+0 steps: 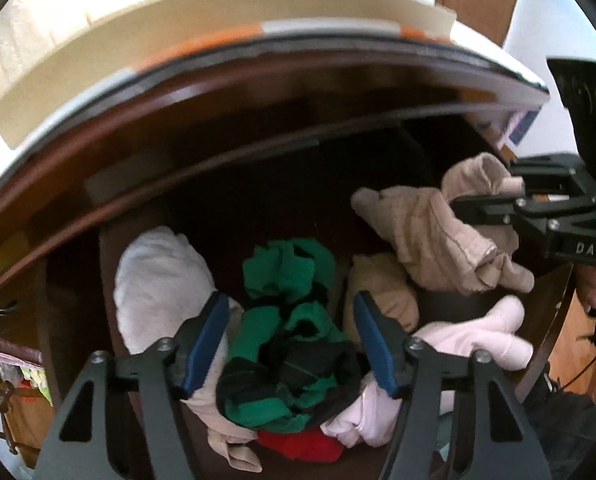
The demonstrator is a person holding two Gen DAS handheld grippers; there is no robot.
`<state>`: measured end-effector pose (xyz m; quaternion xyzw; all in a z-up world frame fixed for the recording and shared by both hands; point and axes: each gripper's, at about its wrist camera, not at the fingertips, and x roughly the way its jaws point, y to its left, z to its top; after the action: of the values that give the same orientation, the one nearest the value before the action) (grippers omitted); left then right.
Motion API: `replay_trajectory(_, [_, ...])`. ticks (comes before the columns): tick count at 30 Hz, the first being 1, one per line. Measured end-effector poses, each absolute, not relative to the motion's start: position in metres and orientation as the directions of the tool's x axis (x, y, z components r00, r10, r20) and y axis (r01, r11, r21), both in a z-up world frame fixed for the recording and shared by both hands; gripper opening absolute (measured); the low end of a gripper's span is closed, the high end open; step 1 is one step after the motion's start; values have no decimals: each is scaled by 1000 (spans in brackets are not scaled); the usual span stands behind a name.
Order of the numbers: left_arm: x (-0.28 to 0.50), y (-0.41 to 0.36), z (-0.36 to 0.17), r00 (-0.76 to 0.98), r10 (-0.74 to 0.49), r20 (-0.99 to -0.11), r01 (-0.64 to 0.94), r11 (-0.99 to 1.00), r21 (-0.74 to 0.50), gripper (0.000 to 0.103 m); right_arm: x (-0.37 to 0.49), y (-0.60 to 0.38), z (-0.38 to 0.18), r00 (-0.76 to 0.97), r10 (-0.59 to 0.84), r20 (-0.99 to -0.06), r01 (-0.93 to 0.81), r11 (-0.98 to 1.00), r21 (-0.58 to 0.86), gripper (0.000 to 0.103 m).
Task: Take underwear out of drawer
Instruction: 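Grasp green-and-black underwear with the left tool from the drawer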
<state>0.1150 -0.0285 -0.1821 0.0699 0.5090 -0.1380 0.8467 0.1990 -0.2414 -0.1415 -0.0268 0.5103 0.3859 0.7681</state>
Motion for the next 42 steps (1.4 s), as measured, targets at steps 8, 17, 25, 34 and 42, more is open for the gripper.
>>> replay_trajectory(8, [122, -34, -192, 370, -167, -914, 325, 945, -41, 54, 203, -231, -153, 103, 552, -827, -628, 681, 376, 19])
replay_trajectory(17, [133, -37, -204, 311, -156, -938, 290, 955, -62, 54, 213, -227, -173, 5, 517, -856, -573, 703, 421, 49])
replay_trajectory(25, [139, -37, -212, 266, -141, -954, 292, 955, -60, 57, 213, -217, -185, -63, 483, -873, -576, 697, 427, 53])
replay_trajectory(34, [156, -37, -217, 242, -145, -959, 304, 950, -67, 53, 206, -208, -183, -52, 478, -877, -611, 680, 406, 31])
replay_trajectory(42, [150, -40, -216, 283, -161, -946, 303, 950, -71, 23, 204, -216, -173, -6, 515, -857, -621, 670, 407, 27])
